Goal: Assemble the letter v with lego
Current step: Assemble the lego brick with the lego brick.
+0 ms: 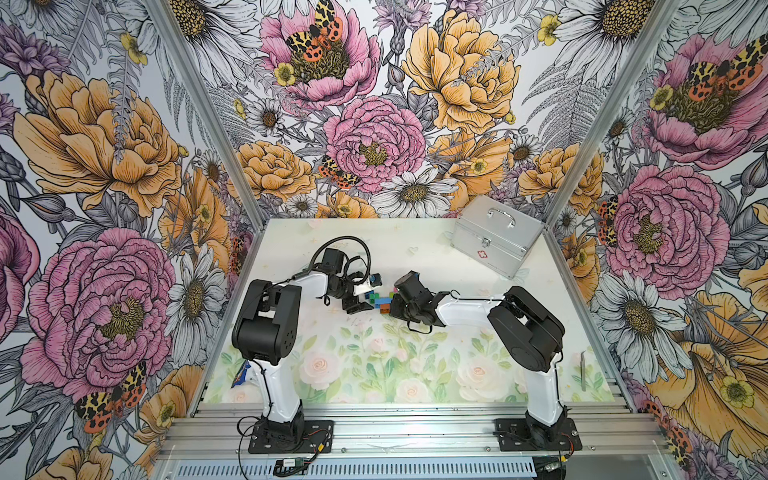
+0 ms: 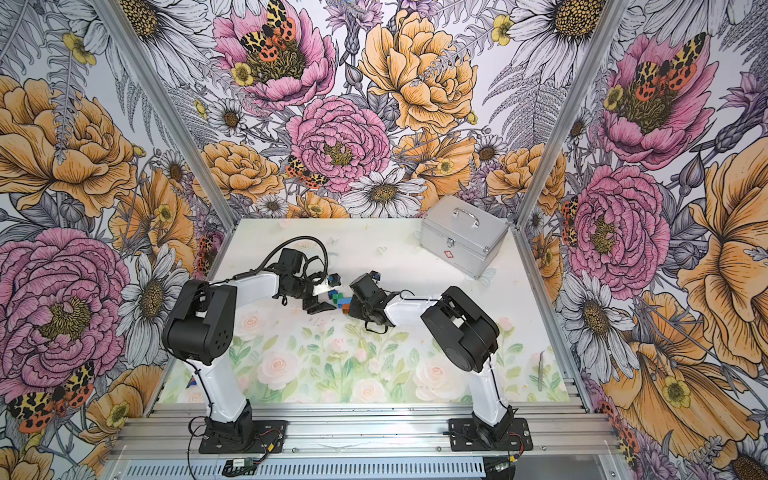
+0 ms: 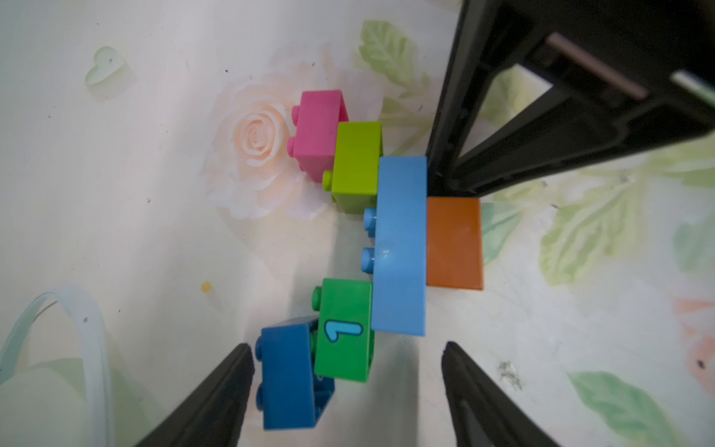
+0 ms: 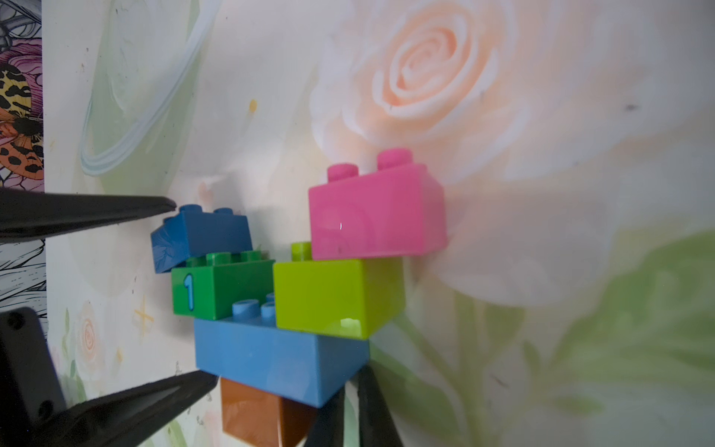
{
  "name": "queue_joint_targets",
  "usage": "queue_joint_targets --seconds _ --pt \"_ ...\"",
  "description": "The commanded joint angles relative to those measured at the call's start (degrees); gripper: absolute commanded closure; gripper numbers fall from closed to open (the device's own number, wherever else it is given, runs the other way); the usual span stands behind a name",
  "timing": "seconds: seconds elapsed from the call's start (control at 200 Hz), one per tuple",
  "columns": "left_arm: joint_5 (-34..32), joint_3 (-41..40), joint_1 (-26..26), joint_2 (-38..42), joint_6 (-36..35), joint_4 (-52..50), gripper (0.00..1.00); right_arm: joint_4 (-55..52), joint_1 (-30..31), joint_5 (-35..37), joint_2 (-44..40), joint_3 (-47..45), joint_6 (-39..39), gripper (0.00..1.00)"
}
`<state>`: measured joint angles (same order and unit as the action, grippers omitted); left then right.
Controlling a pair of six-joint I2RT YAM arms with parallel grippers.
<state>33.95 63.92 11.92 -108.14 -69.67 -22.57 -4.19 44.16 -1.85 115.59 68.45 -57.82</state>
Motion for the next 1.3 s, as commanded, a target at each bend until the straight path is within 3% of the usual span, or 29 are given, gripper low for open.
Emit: queue_joint_targets --seconds 0.0,0.856,1.296 --pt "0.5 2.1 -0.7 0.3 -1.1 -0.5 0.26 -2.9 -0.4 -0.4 2.3 0.2 1.0 0.88" --pt "-0.7 4.4 0.5 -3.7 -0.3 -0.5 0.40 -2.9 -0.4 -0.3 2.4 0.0 0.9 0.88" --pt "0.0 4.7 0.7 -4.5 -0.6 -1.0 0.43 -2.9 -0.4 0.2 2.6 0.1 1.1 0.88"
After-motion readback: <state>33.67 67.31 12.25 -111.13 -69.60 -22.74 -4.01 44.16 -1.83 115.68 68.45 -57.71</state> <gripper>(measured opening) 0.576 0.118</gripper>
